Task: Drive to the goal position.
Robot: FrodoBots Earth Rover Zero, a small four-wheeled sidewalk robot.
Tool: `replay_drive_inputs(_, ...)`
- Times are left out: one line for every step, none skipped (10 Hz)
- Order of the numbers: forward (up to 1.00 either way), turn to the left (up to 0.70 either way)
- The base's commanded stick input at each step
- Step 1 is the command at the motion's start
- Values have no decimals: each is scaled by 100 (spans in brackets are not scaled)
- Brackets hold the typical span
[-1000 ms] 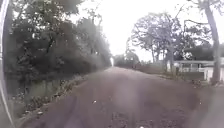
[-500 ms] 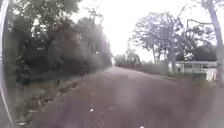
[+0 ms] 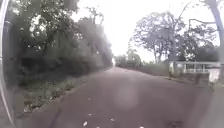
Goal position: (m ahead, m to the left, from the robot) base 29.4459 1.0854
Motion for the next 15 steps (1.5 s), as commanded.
replay_drive_inputs(70, 1)
replay_drive_inputs(70, 1)
replay_drive_inputs(70, 1)
replay_drive_inputs(70, 1)
replay_drive_inputs(70, 1)
replay_drive_inputs(70, 1)
replay_drive_inputs(70, 1)
replay_drive_inputs(70, 1)
replay_drive_inputs(70, 1)
replay_drive_inputs(70, 1)
replay_drive_inputs(70, 1)
replay_drive_inputs(70, 1)
replay_drive_inputs(70, 1)
replay_drive_inputs(70, 1)
replay_drive_inputs(70, 1)
